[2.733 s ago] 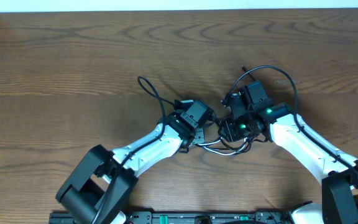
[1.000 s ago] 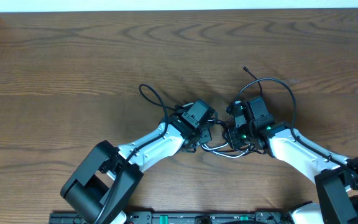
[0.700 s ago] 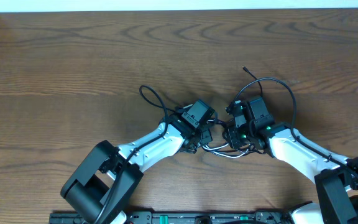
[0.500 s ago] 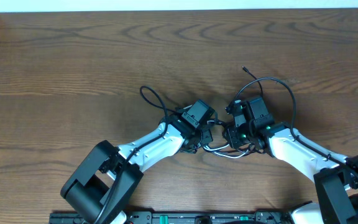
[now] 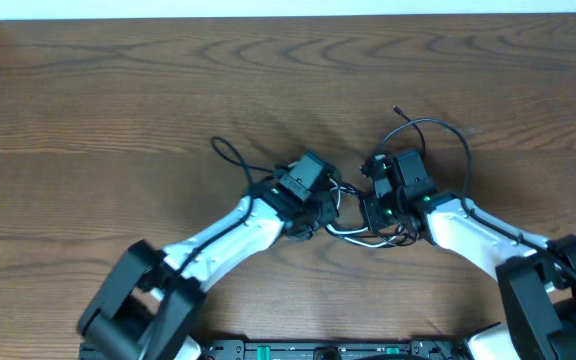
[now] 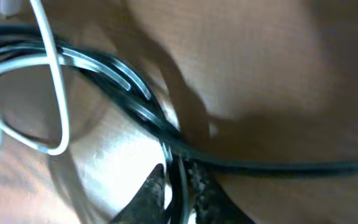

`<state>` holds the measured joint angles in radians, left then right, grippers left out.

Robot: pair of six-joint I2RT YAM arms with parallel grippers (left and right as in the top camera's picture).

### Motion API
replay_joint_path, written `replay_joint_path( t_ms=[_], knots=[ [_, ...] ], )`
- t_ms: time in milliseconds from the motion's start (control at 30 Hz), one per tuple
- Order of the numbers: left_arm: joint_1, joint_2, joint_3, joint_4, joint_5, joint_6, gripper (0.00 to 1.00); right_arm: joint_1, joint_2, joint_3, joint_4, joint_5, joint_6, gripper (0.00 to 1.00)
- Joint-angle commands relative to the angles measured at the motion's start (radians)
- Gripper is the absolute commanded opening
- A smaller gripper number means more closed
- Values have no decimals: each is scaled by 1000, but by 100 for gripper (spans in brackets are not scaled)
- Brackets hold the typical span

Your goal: Untangle cables

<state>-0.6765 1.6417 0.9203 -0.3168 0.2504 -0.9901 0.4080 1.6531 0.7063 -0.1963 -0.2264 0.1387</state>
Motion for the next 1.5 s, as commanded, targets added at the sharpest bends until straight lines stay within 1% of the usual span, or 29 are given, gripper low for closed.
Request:
replay_joint_path(
  t_ms=[0,233,433,700,967,1033,1100,1133,1233,1367,1467],
  knots=[
    [47,-71,-10,-2,58,25,7,6,130,-60,-24,71,2,11],
    [138,-125,-10,-1,226,74,7,6,152,-60,-24,148,2,1],
    [231,-126,-10,13,430,153,7,6,152,-60,-28,199,2,1],
    [374,-126,-10,12,665,306,7,6,152,-60,-29,228,2,1],
    [484,-126,-10,11,833,350,8,6,152,-60,-28,247,2,3],
    [500,-126,-11,-5,836,383,8,6,152,-60,-28,247,2,4],
    [502,-125,-11,-49,790,411,16,6,152,-60,-28,247,2,4],
    [498,-125,-11,-84,745,411,17,6,152,-60,-28,247,2,5],
    [461,-125,-12,-186,589,414,33,6,152,-59,-27,246,2,6],
    [382,-125,-20,-239,428,414,47,6,152,-59,-27,246,3,6],
    [316,-122,-24,-243,338,409,49,6,152,-58,-27,245,3,6]
  ],
)
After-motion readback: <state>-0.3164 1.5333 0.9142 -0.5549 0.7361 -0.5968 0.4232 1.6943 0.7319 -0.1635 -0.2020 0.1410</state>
